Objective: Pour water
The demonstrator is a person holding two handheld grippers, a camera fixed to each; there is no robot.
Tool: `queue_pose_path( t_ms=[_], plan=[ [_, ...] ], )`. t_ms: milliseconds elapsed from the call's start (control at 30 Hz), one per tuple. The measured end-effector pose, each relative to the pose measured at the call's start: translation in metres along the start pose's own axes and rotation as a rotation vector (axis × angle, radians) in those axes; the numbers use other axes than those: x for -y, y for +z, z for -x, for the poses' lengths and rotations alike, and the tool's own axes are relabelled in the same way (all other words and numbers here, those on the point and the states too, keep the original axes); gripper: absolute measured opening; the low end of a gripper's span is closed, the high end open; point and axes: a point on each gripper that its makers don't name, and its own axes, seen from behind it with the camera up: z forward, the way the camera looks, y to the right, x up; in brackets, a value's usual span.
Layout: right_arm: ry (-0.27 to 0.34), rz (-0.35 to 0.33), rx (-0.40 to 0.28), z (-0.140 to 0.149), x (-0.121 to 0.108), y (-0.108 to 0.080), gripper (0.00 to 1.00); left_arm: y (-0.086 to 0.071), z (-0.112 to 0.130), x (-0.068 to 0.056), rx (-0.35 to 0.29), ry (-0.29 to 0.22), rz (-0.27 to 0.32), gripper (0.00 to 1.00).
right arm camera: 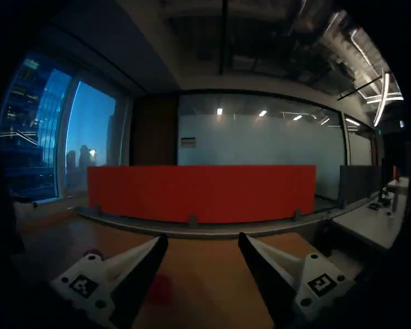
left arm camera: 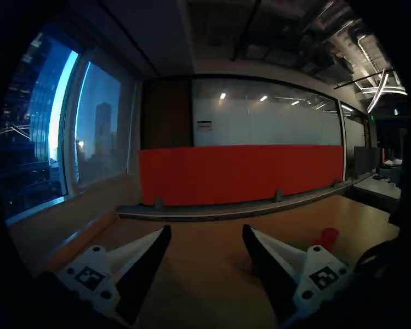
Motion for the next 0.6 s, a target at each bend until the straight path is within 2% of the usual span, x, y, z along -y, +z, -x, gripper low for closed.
queue_pose_path(
  t_ms=[300,467,600],
  plan=[
    [-0.001,-0.027,0.01,-0.029,0.007,0.005,0.99,0.002,-0.047,-0.001,-0.011,-0.017,0.044,0.97],
    [0.005,-0.05,0.014,-0.028,0.011,0.004,0.99,0.002,-0.053,-0.003,-0.007,-0.019,0.071,0.96],
    [0.009,-0.092,0.02,-0.025,0.017,0.005,0.99,0.003,-0.051,-0.012,0.001,-0.02,0.12,0.96]
  ],
)
